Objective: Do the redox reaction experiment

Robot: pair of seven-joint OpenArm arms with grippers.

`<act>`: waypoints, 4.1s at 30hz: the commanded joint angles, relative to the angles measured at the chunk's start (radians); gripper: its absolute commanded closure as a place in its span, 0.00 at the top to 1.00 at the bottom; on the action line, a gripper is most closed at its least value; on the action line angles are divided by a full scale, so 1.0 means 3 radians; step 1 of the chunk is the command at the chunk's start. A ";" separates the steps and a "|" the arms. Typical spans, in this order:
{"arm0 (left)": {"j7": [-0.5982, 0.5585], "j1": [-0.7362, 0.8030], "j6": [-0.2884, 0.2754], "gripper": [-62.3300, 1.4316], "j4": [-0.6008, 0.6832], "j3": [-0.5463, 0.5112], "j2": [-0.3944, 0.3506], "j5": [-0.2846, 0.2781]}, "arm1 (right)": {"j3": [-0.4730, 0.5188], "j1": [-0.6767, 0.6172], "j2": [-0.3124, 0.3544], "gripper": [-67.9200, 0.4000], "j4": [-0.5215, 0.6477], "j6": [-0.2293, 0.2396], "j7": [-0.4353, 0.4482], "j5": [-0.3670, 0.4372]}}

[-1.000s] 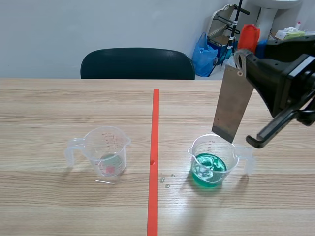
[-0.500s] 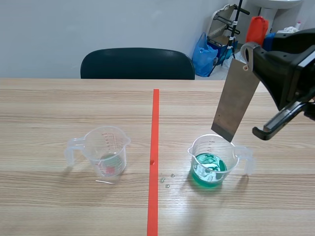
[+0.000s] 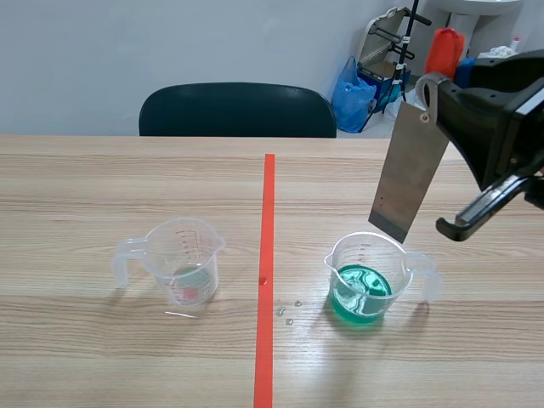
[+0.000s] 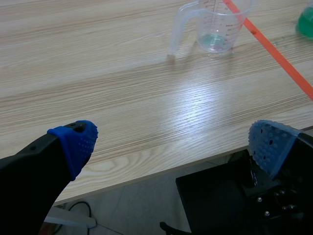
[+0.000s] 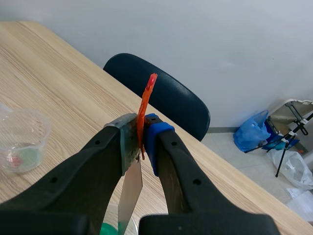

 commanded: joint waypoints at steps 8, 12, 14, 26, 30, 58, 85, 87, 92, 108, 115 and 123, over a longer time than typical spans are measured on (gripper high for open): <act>-0.0058 0.0004 -0.0008 1.00 0.0039 -0.0039 0.0034 -0.0011 | 0.0041 0.0013 0.0023 0.02 0.0074 -0.0023 0.0051 0.0038; -0.0058 0.0004 -0.0008 1.00 0.0039 -0.0039 0.0034 -0.0009 | 0.0039 0.0013 0.0023 0.02 0.0074 -0.0023 0.0051 0.0038; -0.0058 0.0004 -0.0008 1.00 0.0039 -0.0039 0.0034 -0.0009 | 0.0039 0.0013 0.0023 0.02 0.0074 -0.0023 0.0051 0.0038; -0.0060 0.0004 -0.0008 1.00 0.0039 -0.0039 0.0034 -0.0009 | 0.0039 0.0013 0.0023 0.02 0.0074 -0.0023 0.0051 0.0038; -0.0060 0.0004 -0.0008 1.00 0.0039 -0.0039 0.0034 -0.0009 | 0.0039 0.0013 0.0023 0.02 0.0074 -0.0023 0.0046 0.0114; -0.0060 0.0004 -0.0008 1.00 0.0042 -0.0039 0.0034 -0.0011 | 0.0039 0.0014 0.0023 0.02 0.0074 -0.0022 -0.0004 0.0125; -0.0060 0.0004 -0.0008 1.00 0.0042 -0.0039 0.0034 -0.0011 | 0.0039 0.0014 0.0023 0.02 0.0074 -0.0010 -0.0027 0.0123; -0.0060 0.0004 -0.0008 1.00 0.0041 -0.0039 0.0034 -0.0011 | 0.0039 0.0014 0.0023 0.02 0.0074 -0.0010 -0.0027 0.0123; -0.0058 0.0004 -0.0008 1.00 0.0041 -0.0039 0.0034 -0.0011 | 0.0039 0.0014 0.0023 0.02 0.0074 -0.0010 -0.0028 0.0123; -0.0060 0.0004 -0.0008 1.00 0.0041 -0.0039 0.0034 -0.0011 | 0.0039 0.0014 0.0023 0.02 0.0074 -0.0010 -0.0038 0.0123; -0.0085 0.0004 -0.0006 1.00 0.0042 -0.0039 0.0014 -0.0014 | 0.0039 0.0014 0.0023 0.02 0.0074 -0.0010 -0.0038 0.0123; -0.0070 0.0004 -0.0010 1.00 0.0041 -0.0038 -0.0301 -0.0201 | 0.0039 0.0014 0.0023 0.02 0.0074 -0.0010 -0.0039 0.0123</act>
